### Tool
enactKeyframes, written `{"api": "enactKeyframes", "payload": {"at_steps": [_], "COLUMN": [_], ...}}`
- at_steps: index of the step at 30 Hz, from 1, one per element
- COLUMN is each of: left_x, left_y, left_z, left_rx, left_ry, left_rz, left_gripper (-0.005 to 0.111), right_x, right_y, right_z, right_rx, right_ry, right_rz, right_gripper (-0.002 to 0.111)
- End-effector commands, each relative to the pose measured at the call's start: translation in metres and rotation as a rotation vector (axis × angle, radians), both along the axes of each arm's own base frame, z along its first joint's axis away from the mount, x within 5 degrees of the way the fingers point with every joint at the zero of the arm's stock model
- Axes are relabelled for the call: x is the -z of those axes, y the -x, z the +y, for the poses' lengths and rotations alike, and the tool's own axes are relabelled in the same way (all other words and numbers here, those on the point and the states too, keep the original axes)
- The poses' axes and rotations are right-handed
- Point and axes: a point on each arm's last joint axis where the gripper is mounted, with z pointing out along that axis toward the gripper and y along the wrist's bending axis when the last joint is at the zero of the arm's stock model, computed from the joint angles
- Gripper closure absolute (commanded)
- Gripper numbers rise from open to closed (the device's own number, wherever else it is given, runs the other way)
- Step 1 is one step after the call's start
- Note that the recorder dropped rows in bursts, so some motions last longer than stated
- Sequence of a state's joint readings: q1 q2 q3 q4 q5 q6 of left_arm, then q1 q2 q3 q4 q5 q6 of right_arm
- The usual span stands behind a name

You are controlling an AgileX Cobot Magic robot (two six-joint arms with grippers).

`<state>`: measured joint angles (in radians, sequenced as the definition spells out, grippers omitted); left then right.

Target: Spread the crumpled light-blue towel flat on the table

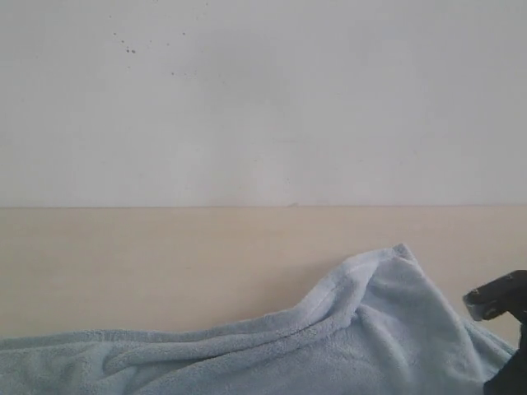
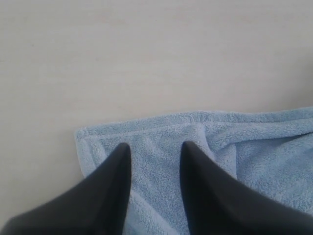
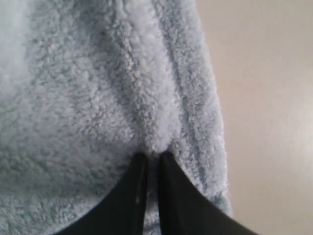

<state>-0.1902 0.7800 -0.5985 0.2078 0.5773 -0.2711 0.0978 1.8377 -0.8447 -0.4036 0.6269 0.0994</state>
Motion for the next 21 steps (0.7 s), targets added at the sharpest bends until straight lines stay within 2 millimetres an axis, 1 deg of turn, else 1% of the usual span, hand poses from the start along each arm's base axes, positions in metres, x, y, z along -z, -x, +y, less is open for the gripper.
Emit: {"api": "enactKeyframes", "payload": {"at_steps": [1, 3, 5, 14, 18, 21], "left_x": [0.000, 0.000, -0.001, 0.000, 0.000, 0.000], "left_y": [0.002, 0.001, 0.001, 0.001, 0.001, 0.001], "left_z": [-0.001, -0.001, -0.001, -0.001, -0.001, -0.001], "left_rx": [0.009, 0.010, 0.012, 0.013, 0.015, 0.015], "left_ry": [0.004, 0.005, 0.005, 0.000, 0.000, 0.000], "left_rz": [0.003, -0.003, -0.012, -0.005, -0.005, -0.005], "left_gripper": [0.074, 0.074, 0.074, 0.074, 0.074, 0.074], "right_x": [0.014, 0.013, 0.008, -0.030, -0.051, -0.070], "right_y": [0.045, 0.057, 0.064, 0.068, 0.063, 0.048], "right_z": [-0.025, -0.025, -0.024, -0.031, -0.029, -0.027], "right_rx": [0.199, 0.216, 0.226, 0.266, 0.251, 0.158], "right_ry": [-0.004, -0.024, -0.032, 0.007, -0.043, -0.058], "right_rz": [0.123, 0.116, 0.092, -0.049, -0.215, -0.325], "right_gripper": [0.099, 0.099, 0.099, 0.099, 0.099, 0.099]}}
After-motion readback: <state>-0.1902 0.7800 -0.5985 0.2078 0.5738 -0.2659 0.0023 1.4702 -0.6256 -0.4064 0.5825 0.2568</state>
